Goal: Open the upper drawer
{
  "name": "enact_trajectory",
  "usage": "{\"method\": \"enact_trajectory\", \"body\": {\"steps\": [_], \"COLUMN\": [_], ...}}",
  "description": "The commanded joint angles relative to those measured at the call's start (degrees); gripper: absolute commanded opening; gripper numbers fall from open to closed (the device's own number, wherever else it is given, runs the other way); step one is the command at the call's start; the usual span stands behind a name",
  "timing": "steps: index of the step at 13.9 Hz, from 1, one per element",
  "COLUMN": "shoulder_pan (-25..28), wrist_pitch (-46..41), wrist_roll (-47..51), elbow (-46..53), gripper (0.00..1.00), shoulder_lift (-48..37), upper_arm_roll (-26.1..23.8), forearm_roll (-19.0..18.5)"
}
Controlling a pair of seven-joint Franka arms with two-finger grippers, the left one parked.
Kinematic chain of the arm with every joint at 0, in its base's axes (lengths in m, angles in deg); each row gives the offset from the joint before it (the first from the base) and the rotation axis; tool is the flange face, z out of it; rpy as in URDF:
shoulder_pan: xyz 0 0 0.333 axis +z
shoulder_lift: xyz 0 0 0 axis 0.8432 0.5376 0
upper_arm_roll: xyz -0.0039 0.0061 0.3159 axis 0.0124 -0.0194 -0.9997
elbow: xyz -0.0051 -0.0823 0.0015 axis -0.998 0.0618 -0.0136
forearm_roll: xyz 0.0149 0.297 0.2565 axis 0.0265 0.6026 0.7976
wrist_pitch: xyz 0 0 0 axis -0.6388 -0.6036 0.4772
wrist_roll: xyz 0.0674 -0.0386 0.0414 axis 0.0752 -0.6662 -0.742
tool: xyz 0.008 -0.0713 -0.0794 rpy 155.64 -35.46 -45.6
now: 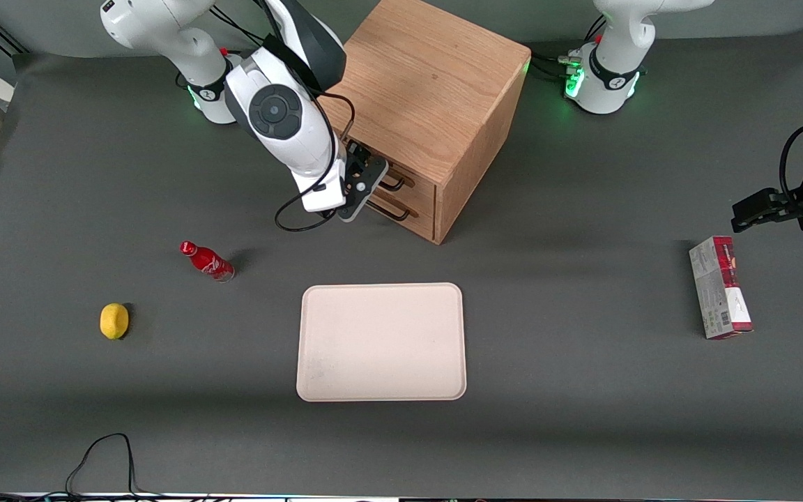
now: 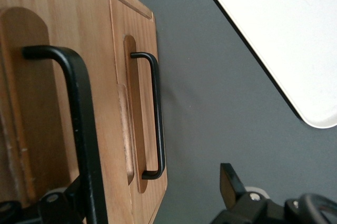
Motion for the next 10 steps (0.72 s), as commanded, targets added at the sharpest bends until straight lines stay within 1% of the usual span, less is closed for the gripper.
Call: {"method": "enact_trajectory", "body": {"steps": [1,6,10], "shoulder_pan": [0.59,0.33,-0.2], "wrist_pitch": [1.36,1.8,1.54], "wrist_roll": [-1.36,-1.36,-1.45], "elbow": [-0.63,-0.28,1.65], "gripper": [1.0,1.0,1.0], "shoulder_lift": [0.02,0.19,0.63], "upper_arm_roll": [0.71,0.88,2.9], "forearm_roll": [0.86,0.68,0.5]}}
